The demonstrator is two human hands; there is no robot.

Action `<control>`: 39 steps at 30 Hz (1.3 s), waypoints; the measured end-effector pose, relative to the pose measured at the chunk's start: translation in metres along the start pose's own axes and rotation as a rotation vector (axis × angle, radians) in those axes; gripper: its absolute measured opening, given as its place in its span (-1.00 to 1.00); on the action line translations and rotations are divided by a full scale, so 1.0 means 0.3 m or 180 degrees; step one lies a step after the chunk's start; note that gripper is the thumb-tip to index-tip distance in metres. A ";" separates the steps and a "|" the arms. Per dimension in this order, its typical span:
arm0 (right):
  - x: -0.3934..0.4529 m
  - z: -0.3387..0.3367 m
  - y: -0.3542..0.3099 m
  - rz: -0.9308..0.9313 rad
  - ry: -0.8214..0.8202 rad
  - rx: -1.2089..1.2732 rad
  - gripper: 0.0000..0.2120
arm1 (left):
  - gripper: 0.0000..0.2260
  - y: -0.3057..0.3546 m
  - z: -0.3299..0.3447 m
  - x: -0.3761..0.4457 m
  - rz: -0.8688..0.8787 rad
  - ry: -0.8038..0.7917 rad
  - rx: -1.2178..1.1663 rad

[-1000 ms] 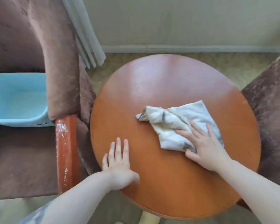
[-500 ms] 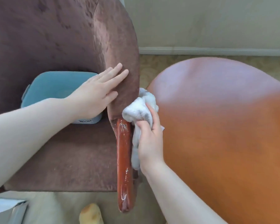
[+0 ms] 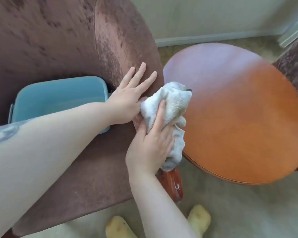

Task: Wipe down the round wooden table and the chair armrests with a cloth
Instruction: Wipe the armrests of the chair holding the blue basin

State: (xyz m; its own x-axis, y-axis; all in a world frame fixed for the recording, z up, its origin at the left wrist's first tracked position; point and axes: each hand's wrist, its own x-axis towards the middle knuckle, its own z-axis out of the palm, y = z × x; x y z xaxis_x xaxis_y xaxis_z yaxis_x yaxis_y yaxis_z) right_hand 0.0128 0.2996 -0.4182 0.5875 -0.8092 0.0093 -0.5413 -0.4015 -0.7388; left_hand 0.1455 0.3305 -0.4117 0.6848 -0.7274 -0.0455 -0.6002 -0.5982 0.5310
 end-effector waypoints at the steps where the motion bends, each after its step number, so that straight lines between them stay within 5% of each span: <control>1: -0.059 -0.009 0.043 -0.0442 -0.0040 -0.0573 -0.39 | -0.41 -0.012 0.005 0.004 0.0043 -0.0091 0.0032; 4: -0.129 -0.123 0.326 -0.2023 -0.0421 -0.1218 -0.35 | -0.32 -0.025 0.033 0.020 0.0053 -0.0313 0.0228; 5: -0.125 -0.173 0.417 -0.2102 -0.0665 -0.1050 -0.31 | -0.30 -0.024 0.044 0.021 0.0035 -0.0291 0.0179; 8: -0.111 -0.211 0.435 -0.0228 -0.0824 -0.0039 -0.56 | -0.34 -0.014 0.067 0.017 0.0087 -0.0098 -0.0109; 10: -0.078 -0.102 0.356 0.0886 0.0128 -0.0012 -0.42 | -0.35 -0.014 0.075 0.018 0.0103 0.0011 -0.0096; 12: -0.059 -0.044 0.225 0.1003 0.0404 -0.0346 -0.55 | -0.35 -0.016 0.074 0.016 0.0101 0.0083 -0.0016; 14: -0.098 -0.029 0.198 0.0259 0.0580 -0.0667 -0.62 | -0.36 -0.015 0.066 0.011 0.0047 0.0080 0.0033; 18: -0.252 -0.173 0.468 -0.0914 -0.0255 -0.1102 -0.36 | -0.39 0.051 0.075 -0.004 -0.0227 0.0111 -0.0374; 21: -0.364 -0.239 0.566 0.0097 -0.0402 -0.0250 -0.13 | -0.35 0.137 0.128 -0.036 -0.0535 0.0317 -0.0828; 23: -0.383 -0.195 0.508 0.0737 -0.0181 0.0335 -0.28 | -0.31 0.175 0.156 -0.054 -0.0638 0.0414 -0.0824; 26: -0.248 -0.090 0.301 0.0664 0.0523 -0.0132 -0.51 | -0.34 0.178 0.143 -0.060 -0.0675 0.0340 -0.1152; 31: -0.059 -0.007 0.148 -0.1109 -0.0171 -0.1130 -0.49 | -0.55 0.099 0.041 -0.088 -0.0818 0.0218 -0.2398; 35: -0.028 -0.216 0.490 -0.3188 -0.0757 -0.2053 -0.54 | -0.49 0.079 0.044 -0.147 -0.0614 -0.0024 -0.2228; 39: -0.046 -0.413 0.711 -0.4538 -0.1628 -0.2821 -0.48 | -0.42 0.088 0.117 -0.240 -0.0634 -0.0091 -0.2220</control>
State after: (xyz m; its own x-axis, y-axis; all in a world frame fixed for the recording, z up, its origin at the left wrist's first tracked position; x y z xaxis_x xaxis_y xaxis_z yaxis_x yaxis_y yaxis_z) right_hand -0.1854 0.1719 -0.4923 0.8721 0.4859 -0.0576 0.4860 -0.8469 0.2158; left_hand 0.0658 0.3551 -0.4241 0.7369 -0.6411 -0.2145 -0.0553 -0.3734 0.9260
